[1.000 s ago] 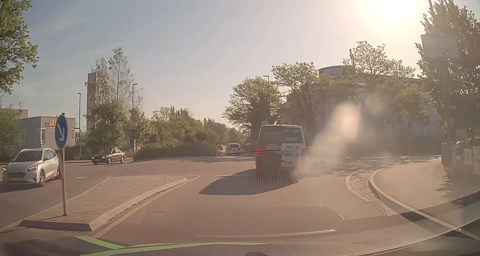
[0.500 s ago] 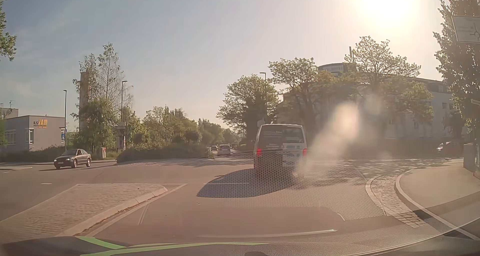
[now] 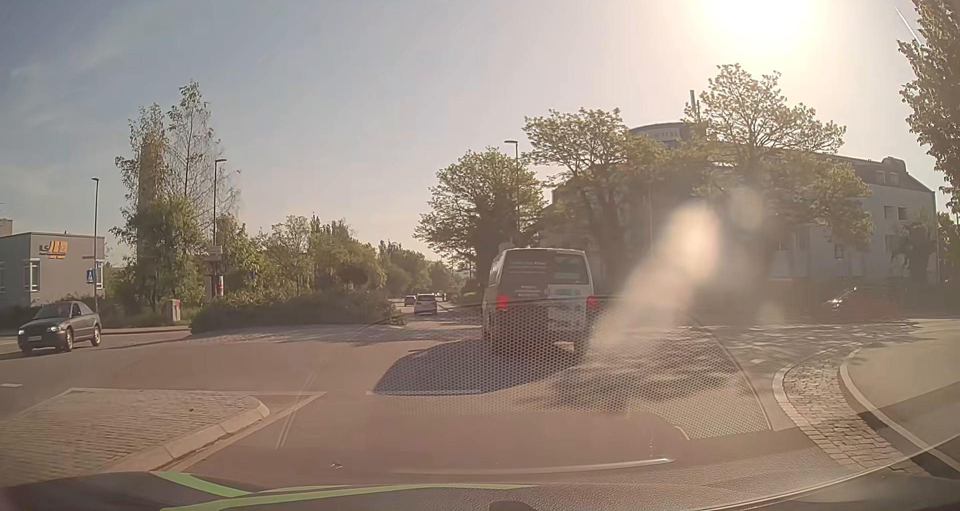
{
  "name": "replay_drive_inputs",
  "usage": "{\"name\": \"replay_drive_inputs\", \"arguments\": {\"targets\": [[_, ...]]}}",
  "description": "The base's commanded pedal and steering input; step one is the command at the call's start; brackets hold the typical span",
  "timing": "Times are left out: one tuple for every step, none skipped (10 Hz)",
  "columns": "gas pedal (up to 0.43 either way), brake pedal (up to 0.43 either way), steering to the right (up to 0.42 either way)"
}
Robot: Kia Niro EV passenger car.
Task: Follow the waypoints while adhering to traffic rules and regulations
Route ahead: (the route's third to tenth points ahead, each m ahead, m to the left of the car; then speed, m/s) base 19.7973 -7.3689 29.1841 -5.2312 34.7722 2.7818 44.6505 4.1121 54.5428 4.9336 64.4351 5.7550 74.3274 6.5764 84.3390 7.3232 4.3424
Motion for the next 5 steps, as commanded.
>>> {"name": "replay_drive_inputs", "arguments": {"targets": [[0.067, 0.000, 0.061], [0.079, 0.000, 0.067], [0.087, 0.000, 0.074], [0.110, 0.000, 0.080], [0.110, 0.000, 0.087]]}}
